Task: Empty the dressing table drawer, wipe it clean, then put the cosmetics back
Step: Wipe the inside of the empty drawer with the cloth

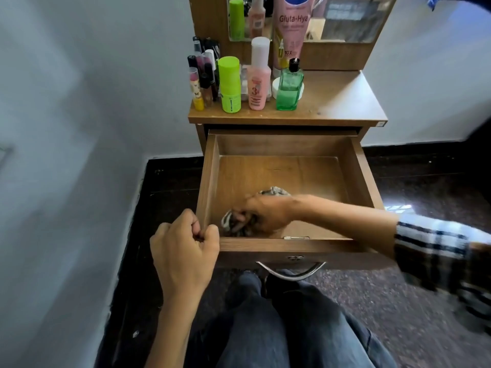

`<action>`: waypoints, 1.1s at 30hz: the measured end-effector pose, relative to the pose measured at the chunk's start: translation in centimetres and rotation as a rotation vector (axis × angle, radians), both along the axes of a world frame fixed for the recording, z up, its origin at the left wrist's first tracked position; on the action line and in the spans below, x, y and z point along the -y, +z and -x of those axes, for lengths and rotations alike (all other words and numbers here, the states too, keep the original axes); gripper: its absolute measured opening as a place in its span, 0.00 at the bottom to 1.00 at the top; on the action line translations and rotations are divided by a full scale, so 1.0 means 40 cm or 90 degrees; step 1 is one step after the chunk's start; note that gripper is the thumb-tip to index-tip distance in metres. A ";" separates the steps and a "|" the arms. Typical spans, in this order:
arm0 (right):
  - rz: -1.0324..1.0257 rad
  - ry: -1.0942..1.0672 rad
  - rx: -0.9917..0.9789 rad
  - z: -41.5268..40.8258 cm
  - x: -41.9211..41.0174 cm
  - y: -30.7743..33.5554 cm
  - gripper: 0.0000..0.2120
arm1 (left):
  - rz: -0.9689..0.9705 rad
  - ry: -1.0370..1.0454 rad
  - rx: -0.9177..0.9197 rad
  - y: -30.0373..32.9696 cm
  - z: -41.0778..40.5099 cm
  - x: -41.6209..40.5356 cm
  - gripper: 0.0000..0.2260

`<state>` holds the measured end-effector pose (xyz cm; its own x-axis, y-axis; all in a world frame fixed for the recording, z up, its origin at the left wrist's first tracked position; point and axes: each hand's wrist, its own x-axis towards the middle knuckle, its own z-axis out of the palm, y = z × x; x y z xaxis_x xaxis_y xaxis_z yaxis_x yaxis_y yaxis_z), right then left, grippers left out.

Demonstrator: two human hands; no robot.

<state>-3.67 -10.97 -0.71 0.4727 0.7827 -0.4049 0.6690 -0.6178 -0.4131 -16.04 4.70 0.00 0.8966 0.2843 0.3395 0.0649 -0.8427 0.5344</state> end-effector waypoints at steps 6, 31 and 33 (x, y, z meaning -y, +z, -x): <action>-0.107 -0.226 0.033 -0.137 0.021 0.016 0.09 | 0.004 0.002 -0.005 -0.003 0.000 0.001 0.10; -0.020 -0.237 0.354 -0.155 -0.071 -0.061 0.10 | 0.004 0.007 0.016 -0.006 -0.004 0.003 0.09; -0.048 -0.237 0.326 -0.154 -0.087 -0.061 0.11 | 0.006 0.013 0.009 -0.008 -0.002 0.005 0.09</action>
<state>2.50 -7.50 -3.14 0.8378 0.5460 -0.0047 0.5393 -0.8288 -0.1494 -15.97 4.52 -0.32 0.8853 0.3060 0.3500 0.0743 -0.8363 0.5432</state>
